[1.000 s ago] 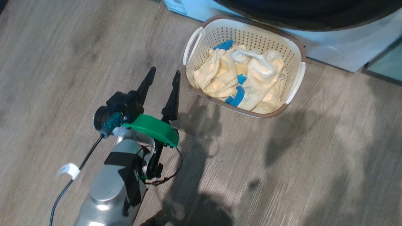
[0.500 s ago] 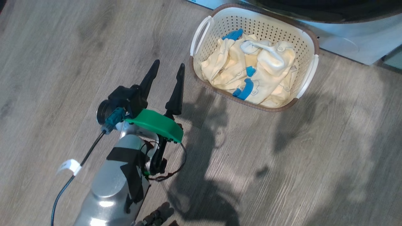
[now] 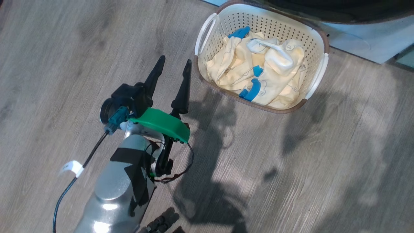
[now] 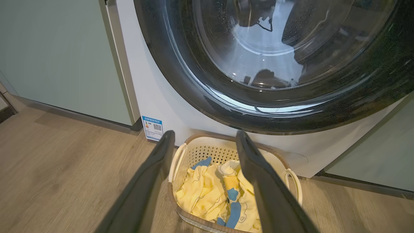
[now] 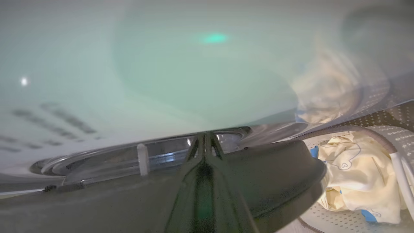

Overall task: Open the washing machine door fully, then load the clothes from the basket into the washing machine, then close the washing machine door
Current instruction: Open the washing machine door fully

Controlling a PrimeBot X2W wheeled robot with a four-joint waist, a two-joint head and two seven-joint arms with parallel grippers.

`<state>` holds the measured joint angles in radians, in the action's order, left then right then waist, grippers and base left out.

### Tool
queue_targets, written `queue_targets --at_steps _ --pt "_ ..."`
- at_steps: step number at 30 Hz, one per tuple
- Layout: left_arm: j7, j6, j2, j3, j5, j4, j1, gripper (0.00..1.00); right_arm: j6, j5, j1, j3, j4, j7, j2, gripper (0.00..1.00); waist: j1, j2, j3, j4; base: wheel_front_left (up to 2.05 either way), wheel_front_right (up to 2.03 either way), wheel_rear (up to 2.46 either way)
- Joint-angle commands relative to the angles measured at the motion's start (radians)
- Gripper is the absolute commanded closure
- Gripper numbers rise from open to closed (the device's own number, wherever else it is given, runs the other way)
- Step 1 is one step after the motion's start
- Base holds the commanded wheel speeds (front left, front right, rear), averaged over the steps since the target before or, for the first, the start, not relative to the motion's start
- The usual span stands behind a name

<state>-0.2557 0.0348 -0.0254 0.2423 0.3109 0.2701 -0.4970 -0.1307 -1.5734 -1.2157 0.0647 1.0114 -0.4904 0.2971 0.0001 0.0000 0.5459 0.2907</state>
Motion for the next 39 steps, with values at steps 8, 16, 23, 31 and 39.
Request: queue_targets --at_steps 8,16,23,31,39 --pt "-0.006 -0.005 -0.025 -0.048 -0.001 -0.020 -0.013 0.00 0.000 0.025 0.035 0.050 -0.058 -0.067 -0.028 1.00 -0.0001 0.0000 -0.033 -0.016 0.00 0.00 0.00" --pt "-0.006 -0.015 -0.025 -0.066 -0.012 -0.009 0.000 0.00 0.000 0.037 0.084 0.091 -0.071 -0.125 -0.039 1.00 -0.0001 0.0000 -0.069 -0.025 0.00 0.00 0.00" --pt "-0.006 -0.023 -0.025 -0.085 -0.030 0.002 0.021 0.00 0.000 0.032 0.132 0.112 -0.091 -0.166 -0.051 1.00 -0.0001 0.0000 -0.111 -0.033 0.00 0.00 0.00" --pt "-0.006 -0.038 -0.025 -0.102 -0.049 0.018 0.055 0.00 0.000 0.034 0.207 0.143 -0.120 -0.201 -0.067 1.00 -0.0001 0.0000 -0.169 -0.044 0.00 0.00 0.00" --pt "-0.006 -0.048 -0.025 -0.112 -0.060 0.029 0.083 0.00 0.000 0.041 0.273 0.171 -0.123 -0.218 -0.075 1.00 -0.0001 0.0000 -0.224 -0.051 0.00 0.00 0.00"
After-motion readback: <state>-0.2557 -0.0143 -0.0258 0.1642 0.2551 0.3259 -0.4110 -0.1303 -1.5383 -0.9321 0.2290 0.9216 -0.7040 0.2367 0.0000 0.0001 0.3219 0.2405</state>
